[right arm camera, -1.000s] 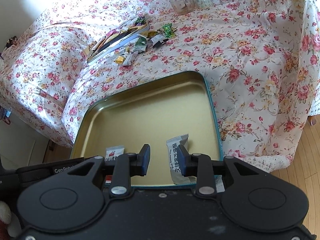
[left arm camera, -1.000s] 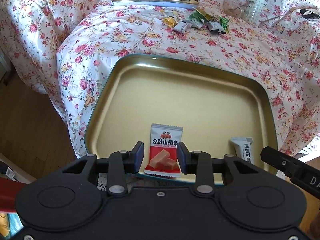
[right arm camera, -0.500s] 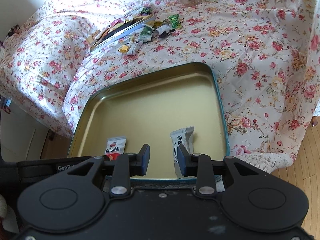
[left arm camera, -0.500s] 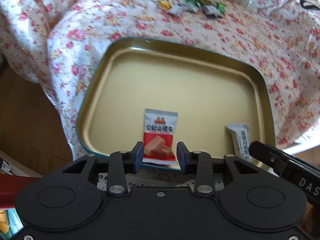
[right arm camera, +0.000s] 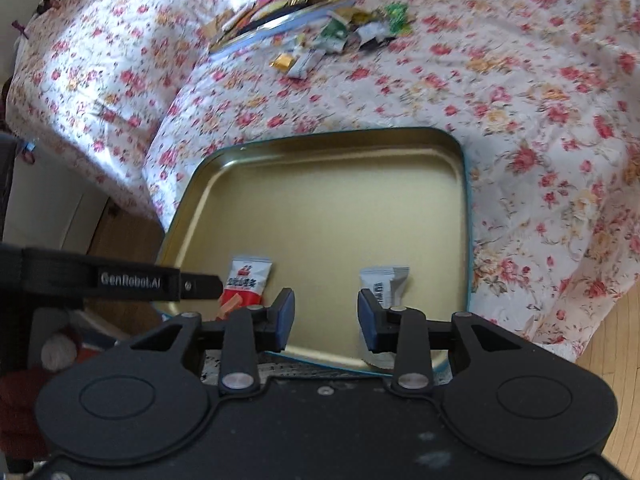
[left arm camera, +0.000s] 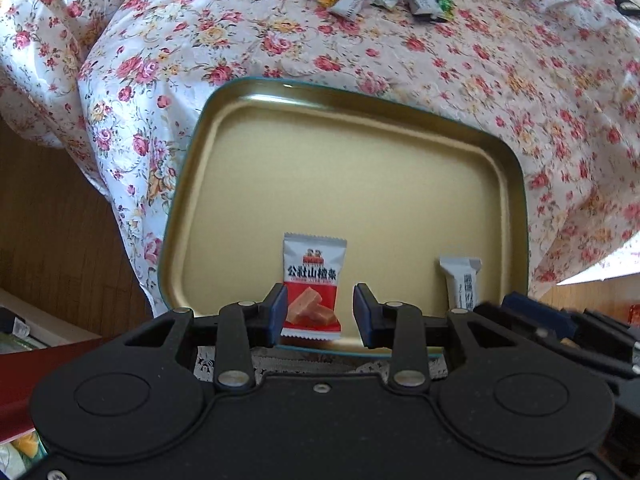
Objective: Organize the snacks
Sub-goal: 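Move both tools back toward the snack pile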
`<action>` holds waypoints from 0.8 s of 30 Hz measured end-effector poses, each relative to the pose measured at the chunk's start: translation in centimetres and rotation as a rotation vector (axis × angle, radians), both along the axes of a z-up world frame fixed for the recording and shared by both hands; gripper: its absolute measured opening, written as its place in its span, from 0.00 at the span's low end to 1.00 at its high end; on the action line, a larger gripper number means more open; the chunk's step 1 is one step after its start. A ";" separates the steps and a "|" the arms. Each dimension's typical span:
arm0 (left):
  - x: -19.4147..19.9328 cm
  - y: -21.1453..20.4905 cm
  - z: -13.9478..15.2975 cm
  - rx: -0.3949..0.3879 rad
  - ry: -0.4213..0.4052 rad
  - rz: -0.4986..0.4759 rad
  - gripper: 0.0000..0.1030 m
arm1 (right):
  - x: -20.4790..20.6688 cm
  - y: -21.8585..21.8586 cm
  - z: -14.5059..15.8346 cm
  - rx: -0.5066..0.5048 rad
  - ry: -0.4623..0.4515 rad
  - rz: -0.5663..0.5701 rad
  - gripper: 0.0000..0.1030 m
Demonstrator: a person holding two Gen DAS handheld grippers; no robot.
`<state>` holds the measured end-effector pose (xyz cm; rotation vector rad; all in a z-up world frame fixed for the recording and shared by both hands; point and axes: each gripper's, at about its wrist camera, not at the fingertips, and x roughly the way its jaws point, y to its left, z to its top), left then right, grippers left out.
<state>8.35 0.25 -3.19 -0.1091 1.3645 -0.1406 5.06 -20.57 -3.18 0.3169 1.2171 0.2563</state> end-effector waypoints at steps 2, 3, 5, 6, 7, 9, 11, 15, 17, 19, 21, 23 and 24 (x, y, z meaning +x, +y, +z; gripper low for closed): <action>0.7 0.1 0.1 0.023 0.014 0.018 0.43 | 1.0 0.1 0.1 0.010 0.039 0.015 0.36; 1.0 0.2 0.1 0.037 0.017 0.023 0.43 | 1.5 0.2 0.1 0.009 0.057 0.018 0.36; 1.5 0.3 0.4 0.070 0.008 0.028 0.43 | 2.4 0.3 0.1 0.005 0.094 0.034 0.37; 1.7 0.2 0.6 0.088 -0.004 0.025 0.43 | 2.8 0.5 0.1 0.006 0.112 0.042 0.37; 1.9 0.2 0.8 0.103 -0.018 0.018 0.43 | 3.2 0.6 0.1 0.009 0.130 0.046 0.37; 2.5 -0.2 1.4 0.130 -0.054 -0.003 0.43 | 3.9 0.7 0.2 0.013 0.150 0.050 0.38; 3.1 -0.5 2.1 0.159 -0.105 -0.024 0.43 | 4.9 1.0 0.3 0.006 0.147 0.053 0.38; 4.7 -1.3 3.2 0.214 -0.222 -0.081 0.44 | 6.8 0.5 0.6 -0.031 0.095 0.020 0.38; 5.7 -1.7 3.6 0.244 -0.274 -0.103 0.44 | 8.2 0.1 0.9 -0.031 0.066 0.001 0.38; 6.8 -2.0 4.1 0.268 -0.320 -0.120 0.45 | 9.7 -0.2 1.3 -0.035 0.029 -0.004 0.38; 8.0 -2.2 4.6 0.291 -0.359 -0.137 0.45 | 11.3 -0.6 1.7 -0.051 -0.014 -0.011 0.38; 9.2 -2.4 5.0 0.309 -0.403 -0.152 0.45 | 13.0 -0.9 2.1 -0.075 -0.053 -0.022 0.38; 9.8 -2.4 5.3 0.315 -0.424 -0.157 0.45 | 13.7 -1.1 2.4 -0.091 -0.079 -0.036 0.38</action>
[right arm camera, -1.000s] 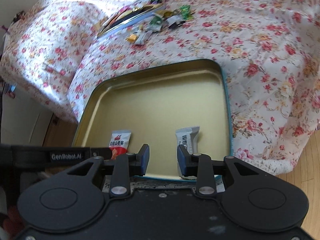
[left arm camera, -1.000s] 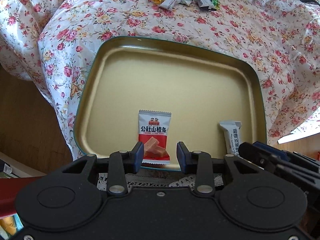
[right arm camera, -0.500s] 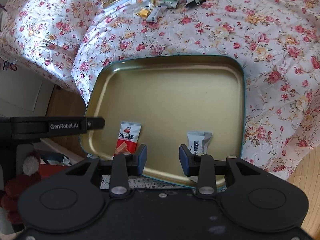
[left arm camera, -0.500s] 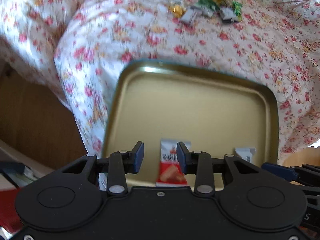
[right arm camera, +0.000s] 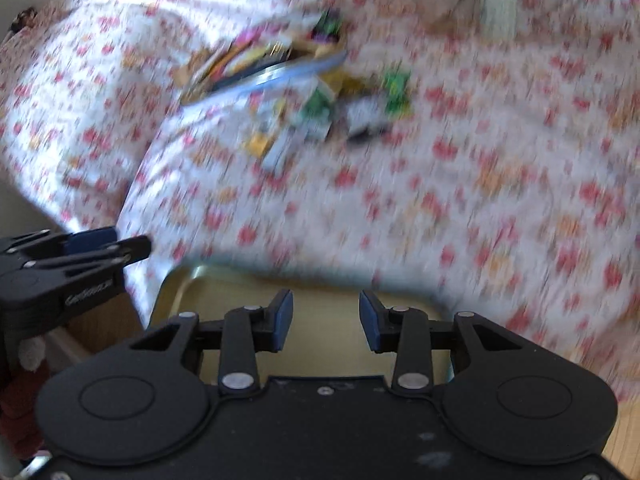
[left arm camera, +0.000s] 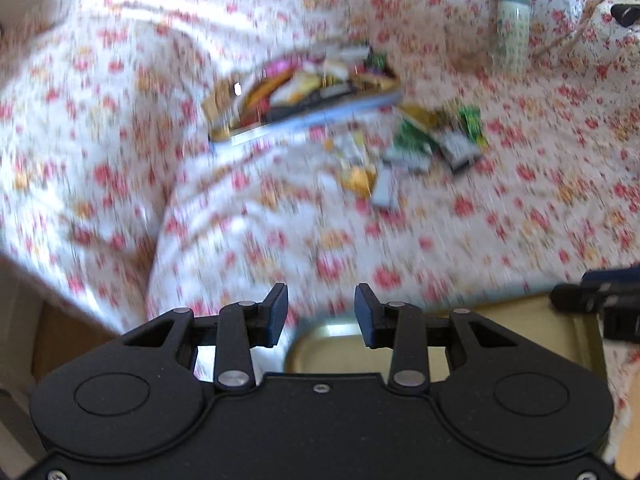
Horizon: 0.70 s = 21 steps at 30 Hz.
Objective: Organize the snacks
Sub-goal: 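Move both tools back toward the snack pile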
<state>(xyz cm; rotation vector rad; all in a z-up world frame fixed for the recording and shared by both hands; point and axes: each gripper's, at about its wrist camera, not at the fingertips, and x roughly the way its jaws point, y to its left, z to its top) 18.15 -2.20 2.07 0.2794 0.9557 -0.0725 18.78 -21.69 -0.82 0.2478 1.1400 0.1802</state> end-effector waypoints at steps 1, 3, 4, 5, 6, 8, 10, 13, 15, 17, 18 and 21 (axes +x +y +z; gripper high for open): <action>0.5 -0.1 0.2 0.005 -0.017 -0.009 0.45 | 0.6 -0.1 0.1 -0.014 -0.024 -0.010 0.38; 1.5 -0.3 0.6 -0.003 -0.044 -0.029 0.45 | 1.9 -0.6 0.5 -0.040 -0.070 -0.020 0.38; 1.9 -0.4 0.7 -0.008 -0.059 -0.039 0.47 | 2.5 -0.9 0.6 -0.049 -0.088 -0.027 0.38; 2.4 -0.6 0.8 -0.013 -0.076 -0.050 0.47 | 3.1 -1.2 0.7 -0.051 -0.107 -0.036 0.38; 2.6 -0.7 0.9 -0.022 -0.093 -0.060 0.47 | 3.5 -1.5 0.8 -0.048 -0.125 -0.045 0.39; 3.4 -1.1 0.9 -0.042 -0.123 -0.078 0.47 | 4.4 -2.1 0.7 -0.046 -0.154 -0.062 0.39; 4.3 -1.4 0.6 -0.061 -0.139 -0.083 0.47 | 5.2 -2.7 0.4 -0.048 -0.173 -0.083 0.39; 5.6 -1.8 -0.1 -0.067 -0.152 -0.081 0.47 | 6.2 -3.4 -0.6 -0.054 -0.184 -0.109 0.39; 6.4 -1.9 -0.4 -0.074 -0.163 -0.080 0.47 | 6.6 -3.7 -1.3 -0.057 -0.190 -0.118 0.39; 7.2 -1.9 -0.8 -0.091 -0.169 -0.069 0.47 | 7.2 -3.8 -2.2 -0.068 -0.196 -0.124 0.39; 7.8 -1.8 -1.0 -0.105 -0.167 -0.057 0.47 | 7.4 -4.0 -2.5 -0.073 -0.199 -0.126 0.39; 9.2 -1.2 -1.7 -0.160 -0.144 -0.015 0.47 | 7.9 -4.3 -3.3 -0.082 -0.202 -0.136 0.39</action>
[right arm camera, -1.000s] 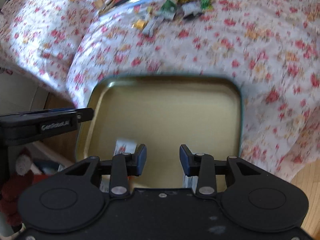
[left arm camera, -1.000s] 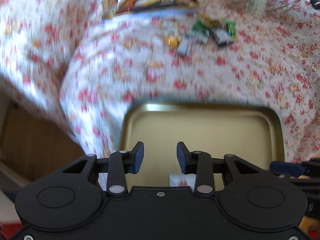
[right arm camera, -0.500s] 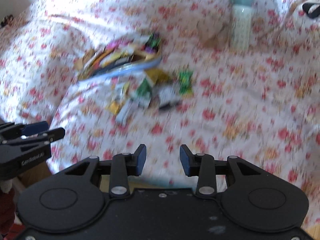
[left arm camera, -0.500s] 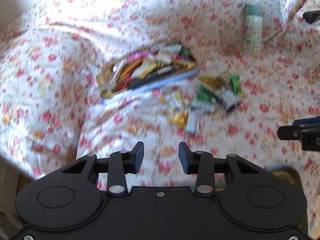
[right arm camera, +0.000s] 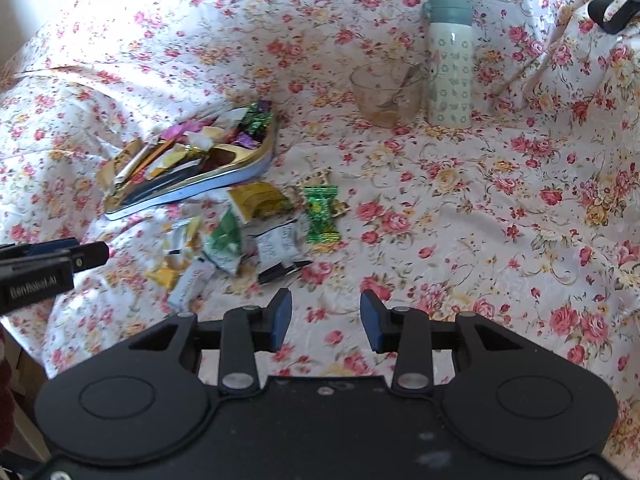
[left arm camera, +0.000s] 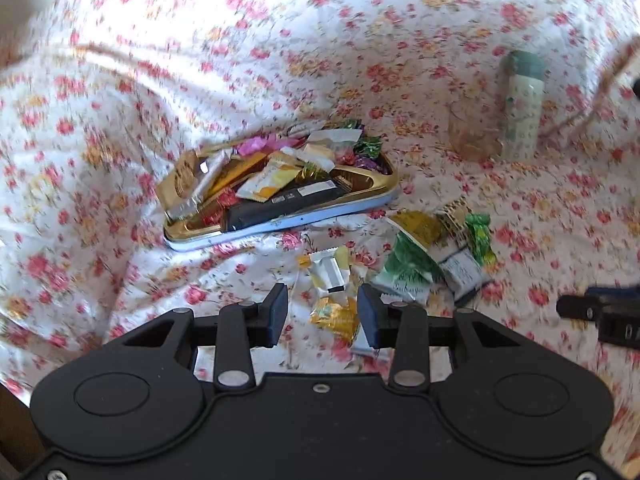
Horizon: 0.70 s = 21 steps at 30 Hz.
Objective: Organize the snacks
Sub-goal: 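Move both tools back toward the snack pile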
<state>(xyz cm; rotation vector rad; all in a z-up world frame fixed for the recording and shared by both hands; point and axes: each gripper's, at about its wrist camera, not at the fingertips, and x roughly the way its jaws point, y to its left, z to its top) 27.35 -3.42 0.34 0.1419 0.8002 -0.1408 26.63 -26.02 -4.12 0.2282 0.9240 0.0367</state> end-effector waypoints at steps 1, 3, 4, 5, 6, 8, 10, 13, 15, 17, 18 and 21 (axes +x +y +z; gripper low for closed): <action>0.5 0.2 -0.3 -0.016 0.009 0.010 0.47 | 0.2 -0.1 -0.3 -0.001 0.000 -0.003 0.39; 1.4 0.5 -0.9 -0.042 0.020 0.028 0.47 | 0.4 -0.2 -0.7 0.002 -0.001 -0.008 0.39; 1.8 0.7 -1.2 -0.055 0.027 0.034 0.47 | 0.6 -0.3 -1.0 0.008 -0.004 -0.009 0.39; 2.2 0.8 -1.5 -0.067 0.033 0.038 0.47 | 0.8 -0.3 -1.2 0.012 -0.006 -0.008 0.39; 2.6 1.0 -1.7 -0.078 0.038 0.044 0.47 | 1.0 -0.3 -1.5 0.017 -0.008 -0.007 0.39; 3.2 1.4 -2.3 -0.100 0.042 0.058 0.47 | 1.4 -0.2 -2.1 0.025 -0.010 -0.011 0.39; 3.7 1.8 -2.9 -0.117 0.040 0.063 0.47 | 1.8 -0.2 -2.8 0.040 -0.016 -0.013 0.39; 4.2 1.9 -3.8 -0.118 0.019 0.059 0.47 | 2.4 0.1 -3.6 0.041 -0.036 -0.006 0.39; 4.6 1.8 -4.4 -0.114 0.010 0.054 0.47 | 2.8 0.4 -4.0 0.031 -0.053 0.003 0.39; 4.9 1.7 -5.1 -0.117 0.010 0.048 0.47 | 3.3 0.6 -4.4 0.017 -0.068 0.007 0.39; 5.0 1.6 -5.5 -0.120 0.012 0.042 0.47 | 3.6 0.7 -4.5 0.012 -0.075 0.009 0.39; 5.1 1.1 -6.3 -0.110 -0.004 0.020 0.47 | 4.3 0.5 -5.1 0.008 -0.091 -0.002 0.39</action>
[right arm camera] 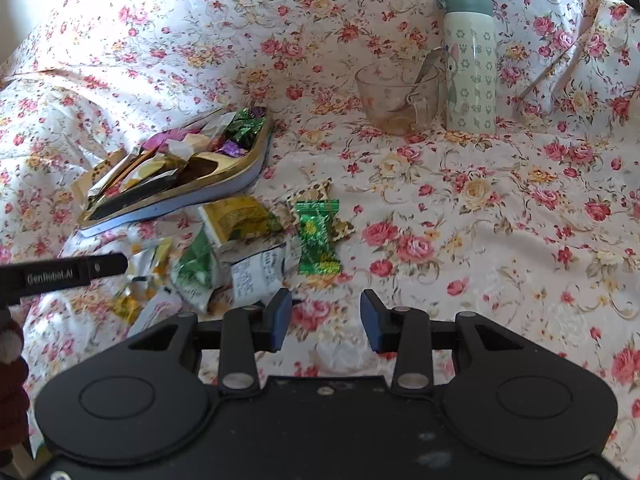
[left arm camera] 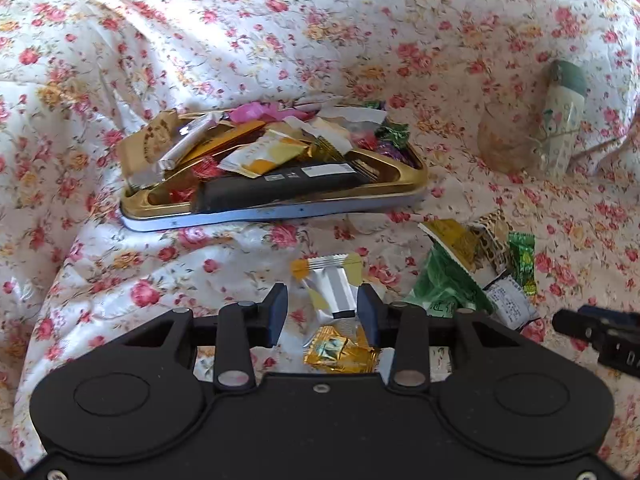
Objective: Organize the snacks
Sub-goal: 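Move both tools back toward the snack pile, then grasp the silver-yellow wrapper with left tool while right tool grasps brown heart-print packet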
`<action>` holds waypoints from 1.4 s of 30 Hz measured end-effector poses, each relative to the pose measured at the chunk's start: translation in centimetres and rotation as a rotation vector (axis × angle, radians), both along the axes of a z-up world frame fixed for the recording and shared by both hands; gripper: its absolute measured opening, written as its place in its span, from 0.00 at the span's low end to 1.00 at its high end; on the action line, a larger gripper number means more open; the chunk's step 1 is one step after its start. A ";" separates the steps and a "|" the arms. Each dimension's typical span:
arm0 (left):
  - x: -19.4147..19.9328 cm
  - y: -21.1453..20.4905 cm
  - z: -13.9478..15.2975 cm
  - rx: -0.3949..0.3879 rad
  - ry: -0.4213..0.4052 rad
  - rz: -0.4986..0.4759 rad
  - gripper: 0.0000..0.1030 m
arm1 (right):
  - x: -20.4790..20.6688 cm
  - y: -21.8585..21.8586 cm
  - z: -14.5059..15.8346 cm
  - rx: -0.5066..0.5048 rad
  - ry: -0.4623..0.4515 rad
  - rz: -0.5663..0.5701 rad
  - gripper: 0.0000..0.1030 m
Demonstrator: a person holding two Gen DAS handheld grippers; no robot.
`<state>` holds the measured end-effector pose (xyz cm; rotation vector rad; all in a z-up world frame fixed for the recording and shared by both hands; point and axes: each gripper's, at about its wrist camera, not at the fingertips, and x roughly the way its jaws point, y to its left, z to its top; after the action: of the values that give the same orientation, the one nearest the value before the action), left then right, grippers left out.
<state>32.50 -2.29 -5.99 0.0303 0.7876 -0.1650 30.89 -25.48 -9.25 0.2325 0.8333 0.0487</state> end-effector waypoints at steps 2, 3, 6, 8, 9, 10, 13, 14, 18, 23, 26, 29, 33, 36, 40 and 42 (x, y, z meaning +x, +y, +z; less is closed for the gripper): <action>0.0 -0.4 -0.4 0.006 -0.016 -0.025 0.47 | 0.3 -0.2 -0.3 0.002 -0.015 -0.005 0.39; 0.0 -0.6 -0.7 0.013 -0.022 -0.035 0.47 | 0.4 -0.2 -0.5 -0.008 -0.029 -0.002 0.39; 0.3 -0.8 -1.4 0.020 -0.031 -0.045 0.47 | 0.7 0.1 -0.8 -0.068 -0.075 0.012 0.39; 0.8 -0.5 -1.9 0.005 -0.028 -0.027 0.47 | 0.9 0.2 -1.0 -0.092 -0.095 0.020 0.39; 1.0 -0.3 -2.2 -0.004 -0.024 -0.022 0.48 | 1.0 0.3 -1.1 -0.097 -0.102 0.027 0.39; 1.2 -0.1 -2.4 -0.013 -0.025 -0.019 0.49 | 1.2 0.4 -1.3 -0.102 -0.107 0.035 0.39; 1.5 0.2 -2.6 -0.017 -0.051 -0.025 0.49 | 1.5 0.6 -1.8 -0.124 -0.116 0.058 0.39; 1.6 0.2 -2.6 -0.014 -0.059 -0.031 0.49 | 1.6 0.7 -2.0 -0.130 -0.116 0.062 0.39; 1.4 0.7 -2.8 -0.040 -0.070 -0.057 0.49 | 1.9 0.7 -2.7 -0.134 -0.120 0.066 0.39; 1.0 1.2 -3.2 -0.070 -0.064 -0.090 0.52 | 2.4 0.6 -2.8 -0.133 -0.133 0.060 0.39; 0.8 0.9 -3.5 -0.053 -0.083 -0.103 0.53 | 2.7 0.9 -3.1 -0.169 -0.150 0.063 0.39; 0.7 0.8 -4.0 -0.052 -0.072 -0.120 0.55 | 2.7 1.3 -3.2 -0.191 -0.154 0.076 0.44; 1.0 0.3 -4.1 -0.027 -0.075 -0.120 0.57 | 2.9 1.2 -3.1 -0.188 -0.153 0.080 0.44; 1.5 -0.1 -4.1 0.018 -0.082 -0.134 0.57 | 3.1 1.2 -3.1 -0.186 -0.150 0.078 0.44; 2.3 -0.1 -4.3 0.044 -0.106 -0.146 0.56 | 3.4 1.4 -3.1 -0.190 -0.148 0.081 0.44; 2.9 0.2 -4.5 0.031 -0.112 -0.144 0.56 | 3.5 1.4 -3.0 -0.188 -0.147 0.079 0.44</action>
<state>35.35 -2.09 -10.47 0.1245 0.6757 -0.2850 34.35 -24.08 -12.29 0.0181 0.6957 0.0601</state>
